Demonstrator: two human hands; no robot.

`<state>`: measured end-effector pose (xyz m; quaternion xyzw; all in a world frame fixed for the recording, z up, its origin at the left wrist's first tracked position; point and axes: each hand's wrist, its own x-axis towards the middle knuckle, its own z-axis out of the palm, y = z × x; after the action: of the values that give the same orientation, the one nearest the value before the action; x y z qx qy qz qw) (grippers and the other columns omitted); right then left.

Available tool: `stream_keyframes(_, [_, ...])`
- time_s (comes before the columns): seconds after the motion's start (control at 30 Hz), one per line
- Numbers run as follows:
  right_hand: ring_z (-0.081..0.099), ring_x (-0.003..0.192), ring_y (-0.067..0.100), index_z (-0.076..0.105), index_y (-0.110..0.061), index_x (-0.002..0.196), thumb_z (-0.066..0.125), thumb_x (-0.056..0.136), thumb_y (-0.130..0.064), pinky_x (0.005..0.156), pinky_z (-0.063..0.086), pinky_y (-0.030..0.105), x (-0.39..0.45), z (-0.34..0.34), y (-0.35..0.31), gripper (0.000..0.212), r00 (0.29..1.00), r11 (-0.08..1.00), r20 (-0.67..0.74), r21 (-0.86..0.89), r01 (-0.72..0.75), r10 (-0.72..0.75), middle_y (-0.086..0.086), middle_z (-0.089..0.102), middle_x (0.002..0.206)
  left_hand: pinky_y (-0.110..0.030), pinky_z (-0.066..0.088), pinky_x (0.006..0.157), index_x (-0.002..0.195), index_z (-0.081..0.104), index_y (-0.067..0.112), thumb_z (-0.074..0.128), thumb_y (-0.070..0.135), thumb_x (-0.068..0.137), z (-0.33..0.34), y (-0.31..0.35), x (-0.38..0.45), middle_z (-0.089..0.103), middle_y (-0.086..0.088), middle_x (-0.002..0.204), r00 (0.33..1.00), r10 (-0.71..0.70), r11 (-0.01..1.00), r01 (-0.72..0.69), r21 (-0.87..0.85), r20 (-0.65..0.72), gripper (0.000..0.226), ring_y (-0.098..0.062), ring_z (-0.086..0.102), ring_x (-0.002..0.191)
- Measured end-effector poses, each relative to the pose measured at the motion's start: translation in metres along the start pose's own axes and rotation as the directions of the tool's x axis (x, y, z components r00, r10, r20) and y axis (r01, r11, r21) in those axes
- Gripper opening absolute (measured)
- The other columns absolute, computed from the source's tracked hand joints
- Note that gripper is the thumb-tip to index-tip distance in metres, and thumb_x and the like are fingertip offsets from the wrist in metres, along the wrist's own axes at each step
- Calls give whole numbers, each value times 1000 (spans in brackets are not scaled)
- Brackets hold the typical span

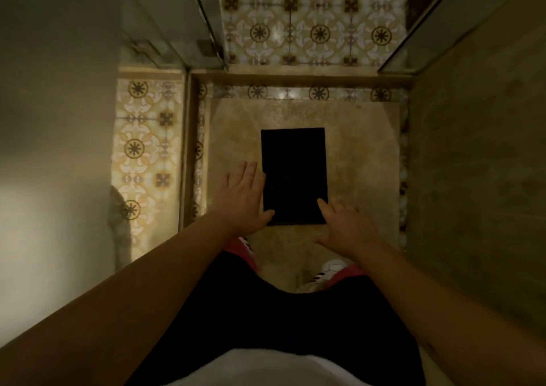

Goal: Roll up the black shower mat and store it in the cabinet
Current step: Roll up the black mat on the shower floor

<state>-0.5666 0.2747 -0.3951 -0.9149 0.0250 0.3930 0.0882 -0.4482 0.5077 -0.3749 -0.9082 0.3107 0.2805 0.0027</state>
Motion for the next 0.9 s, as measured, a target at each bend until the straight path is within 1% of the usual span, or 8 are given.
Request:
stream_keyframes(0.13, [27, 144, 32, 3, -23, 155, 61, 77, -69, 110, 33, 53, 86, 70, 23, 107, 1000, 999, -3, 54, 5, -5, 9, 15, 163, -56, 8, 113, 149, 15, 16, 40, 67, 82, 106, -4, 65, 1, -12, 161, 993, 42, 999, -38, -31, 111, 88, -29, -3, 146])
stream_keyframes(0.3, [35, 138, 34, 7, -21, 153, 68, 75, -62, 103, 38, 54, 191, 167, 41, 107, 1000, 999, -22, 47, 19, -18, 11, 22, 160, -56, 16, 112, 149, 17, 16, 47, 65, 84, 239, -34, 156, 6, -14, 160, 968, 35, 999, -39, 15, 247, 87, -33, 5, 146])
stream_keyframes(0.4, [39, 134, 36, 8, -20, 153, 69, 74, -62, 97, 41, 53, 244, 226, 50, 108, 1000, 1000, -16, -4, 2, -2, 12, 24, 159, -52, 34, 103, 145, 27, 16, 55, 60, 83, 307, -39, 208, 30, -15, 150, 934, 14, 1000, -16, 4, 356, 81, -35, 31, 135])
stream_keyframes(0.5, [39, 132, 37, 11, -20, 153, 72, 73, -60, 96, 41, 53, 288, 280, 56, 107, 999, 999, 38, -36, -34, 35, 12, 26, 158, -44, 45, 90, 131, 44, 12, 66, 47, 82, 368, -31, 243, 50, -16, 129, 899, -7, 983, 87, -163, 437, 63, -34, 51, 115])
stream_keyframes(0.6, [45, 123, 34, 29, -21, 142, 75, 71, -54, 89, 43, 49, 321, 324, 62, 91, 997, 999, 65, -31, -40, 42, 11, 41, 140, -44, 46, 90, 122, 49, 10, 73, 43, 77, 424, -20, 260, 51, -16, 122, 917, 6, 964, 100, -245, 399, 61, -35, 51, 112])
stream_keyframes(0.67, [46, 117, 32, 36, -22, 130, 75, 68, -52, 84, 44, 47, 339, 345, 61, 79, 995, 999, 86, -19, -40, 42, 9, 44, 128, -46, 44, 89, 123, 48, 14, 73, 53, 71, 459, -14, 261, 48, -13, 122, 941, 32, 988, 21, -153, 336, 69, -33, 46, 113])
stream_keyframes(0.77, [42, 116, 32, 37, -23, 123, 78, 64, -47, 85, 43, 47, 357, 369, 58, 76, 996, 997, 90, -74, -10, 17, 9, 43, 124, -47, 37, 94, 127, 39, 21, 72, 61, 65, 499, -10, 251, 36, -9, 129, 947, 18, 998, -36, 51, 321, 81, -30, 35, 117])
stream_keyframes(0.9, [38, 115, 32, 37, -24, 123, 77, 65, -35, 86, 41, 48, 363, 378, 65, 72, 998, 983, 40, -176, 44, -38, 8, 40, 123, -50, 39, 92, 129, 32, 24, 68, 43, 74, 511, -12, 243, 30, -9, 135, 961, 17, 984, -65, 164, 277, 69, -31, 32, 121])
